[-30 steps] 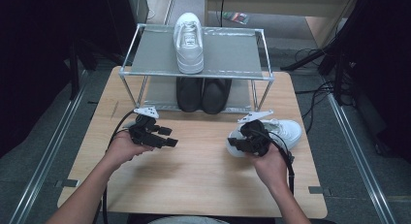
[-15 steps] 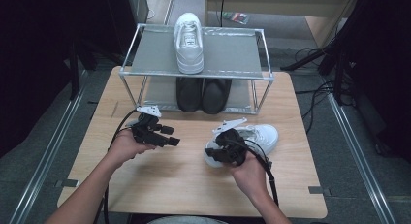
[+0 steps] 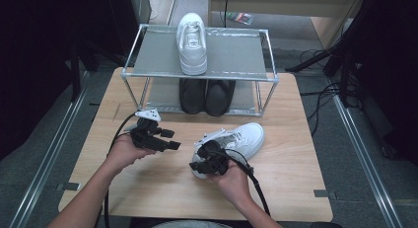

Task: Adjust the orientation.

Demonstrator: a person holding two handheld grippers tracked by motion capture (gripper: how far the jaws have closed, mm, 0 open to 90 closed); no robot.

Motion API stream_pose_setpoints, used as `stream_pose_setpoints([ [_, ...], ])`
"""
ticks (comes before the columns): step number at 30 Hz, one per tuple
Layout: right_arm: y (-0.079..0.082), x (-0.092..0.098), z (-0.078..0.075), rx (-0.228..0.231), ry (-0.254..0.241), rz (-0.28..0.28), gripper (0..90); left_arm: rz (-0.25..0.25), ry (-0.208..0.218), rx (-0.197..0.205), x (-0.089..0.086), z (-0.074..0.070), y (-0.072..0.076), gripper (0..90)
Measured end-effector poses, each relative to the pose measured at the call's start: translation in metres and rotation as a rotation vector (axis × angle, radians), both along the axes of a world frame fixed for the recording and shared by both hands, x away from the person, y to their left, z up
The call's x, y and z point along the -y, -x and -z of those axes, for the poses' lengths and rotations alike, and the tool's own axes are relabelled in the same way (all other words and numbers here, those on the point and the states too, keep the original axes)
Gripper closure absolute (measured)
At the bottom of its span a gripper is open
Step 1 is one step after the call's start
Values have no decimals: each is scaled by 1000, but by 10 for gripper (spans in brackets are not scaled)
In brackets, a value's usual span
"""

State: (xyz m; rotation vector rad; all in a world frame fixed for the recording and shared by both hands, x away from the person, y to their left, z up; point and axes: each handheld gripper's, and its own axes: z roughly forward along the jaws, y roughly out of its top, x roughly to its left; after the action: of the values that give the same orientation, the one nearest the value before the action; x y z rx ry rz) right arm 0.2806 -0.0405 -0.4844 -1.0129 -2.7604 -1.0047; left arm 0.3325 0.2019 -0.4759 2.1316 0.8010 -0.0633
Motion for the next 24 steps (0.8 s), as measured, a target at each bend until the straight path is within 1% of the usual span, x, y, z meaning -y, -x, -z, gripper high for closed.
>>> stream_pose_setpoints([
  [2, -1, -2, 5, -11, -3, -4, 761, -1, -1, -1, -1, 0, 1, 372],
  [3, -1, -2, 6, -9, -7, -7, 757, 1, -2, 1, -1, 0, 2, 372],
  [4, -2, -1, 7, -6, -16, -11, 751, 0, 1, -2, -1, 0, 3, 372],
  [5, -2, 0, 8, -12, -24, -12, 748, 2, -2, -1, -1, 1, 3, 372],
  [7, -2, 0, 8, -7, -25, -23, 740, 4, 0, -2, 0, 1, 5, 372],
  [8, -2, 1, 9, -3, -30, -30, 734, 6, -6, 0, 1, 1, 5, 372],
  [9, -2, 2, 9, -6, -38, -34, 725, 8, -2, -4, 2, 1, 6, 372],
  [13, -4, 7, 8, -39, -93, -41, 633, 12, -4, -2, 4, 2, 7, 372],
  [14, -3, 8, 8, -39, -105, -48, 622, 17, -8, 0, 5, 2, 7, 372],
  [16, -3, 10, 4, -21, -111, -58, 620, 18, -6, 0, 5, 2, 7, 372],
  [19, -2, 16, -3, 10, -110, -44, 592, 21, -9, 2, 6, 2, 7, 374],
  [22, -3, 23, -9, 28, -144, -32, 590, 20, 2, 0, 7, 2, 6, 374],
  [24, -3, 29, -14, 37, -168, -30, 588, 22, 2, -2, 9, 2, 5, 375],
])
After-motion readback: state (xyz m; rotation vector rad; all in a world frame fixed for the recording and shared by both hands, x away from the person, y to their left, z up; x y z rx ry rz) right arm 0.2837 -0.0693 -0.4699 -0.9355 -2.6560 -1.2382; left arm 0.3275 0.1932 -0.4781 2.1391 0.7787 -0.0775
